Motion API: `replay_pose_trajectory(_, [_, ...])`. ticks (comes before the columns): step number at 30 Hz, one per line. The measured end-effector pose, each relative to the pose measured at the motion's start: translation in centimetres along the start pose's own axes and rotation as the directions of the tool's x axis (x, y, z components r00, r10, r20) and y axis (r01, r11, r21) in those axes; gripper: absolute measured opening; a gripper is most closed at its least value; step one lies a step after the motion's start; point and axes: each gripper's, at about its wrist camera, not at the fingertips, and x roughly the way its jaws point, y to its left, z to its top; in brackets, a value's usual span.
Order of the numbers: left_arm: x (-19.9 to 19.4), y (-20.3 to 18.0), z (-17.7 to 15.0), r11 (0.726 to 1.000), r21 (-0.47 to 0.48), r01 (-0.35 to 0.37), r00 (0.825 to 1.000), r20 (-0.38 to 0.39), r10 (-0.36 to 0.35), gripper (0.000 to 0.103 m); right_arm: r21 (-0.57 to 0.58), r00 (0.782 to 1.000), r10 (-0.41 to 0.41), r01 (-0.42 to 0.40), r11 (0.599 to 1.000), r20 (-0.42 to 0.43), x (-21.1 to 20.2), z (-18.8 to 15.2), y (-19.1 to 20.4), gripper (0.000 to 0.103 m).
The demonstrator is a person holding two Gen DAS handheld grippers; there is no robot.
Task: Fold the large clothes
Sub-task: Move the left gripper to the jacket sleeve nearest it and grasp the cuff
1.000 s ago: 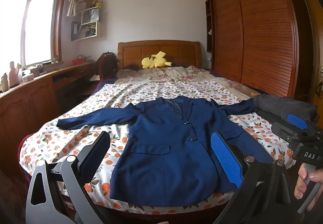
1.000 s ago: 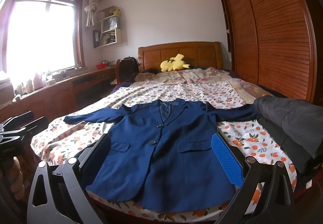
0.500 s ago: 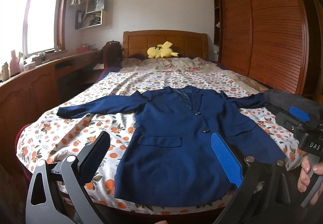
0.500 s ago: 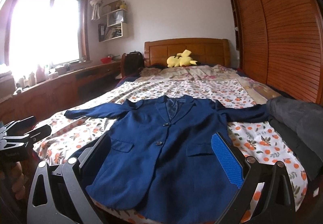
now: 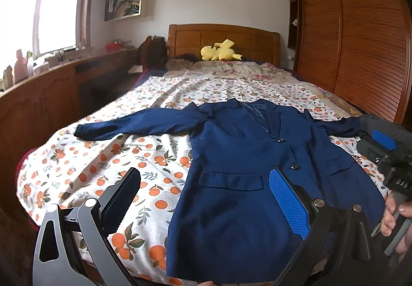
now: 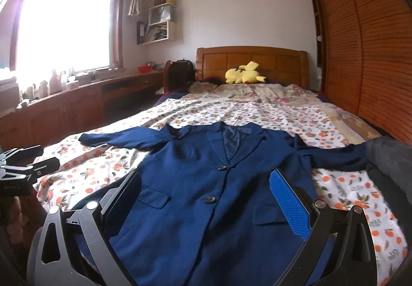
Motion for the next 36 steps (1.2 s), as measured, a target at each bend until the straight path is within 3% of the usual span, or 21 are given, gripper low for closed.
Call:
replay_pose_trajectory(18, [6.8, 6.2, 1.7, 0.987, -0.068, -0.143, 0.989, -0.05, 0.14, 0.101, -0.07, 0.974, 0.212, -0.217, 0.974, -0.077, 12.3, 1.6, 3.3, 0.096])
replay_pose_trajectory(28, [13.9, 9.2, 4.2, 0.993, -0.068, -0.091, 0.991, -0.107, 0.084, 0.1, -0.068, 0.969, 0.229, -0.235, 0.97, -0.089, 17.3, 1.4, 4.4, 0.096])
replay_pose_trajectory(36, [22.3, 12.0, 5.9, 0.992, -0.099, -0.08, 0.981, -0.185, 0.06, 0.085, -0.044, 0.966, 0.21, -0.219, 0.975, -0.153, 19.2, 0.1, 3.7, 0.096])
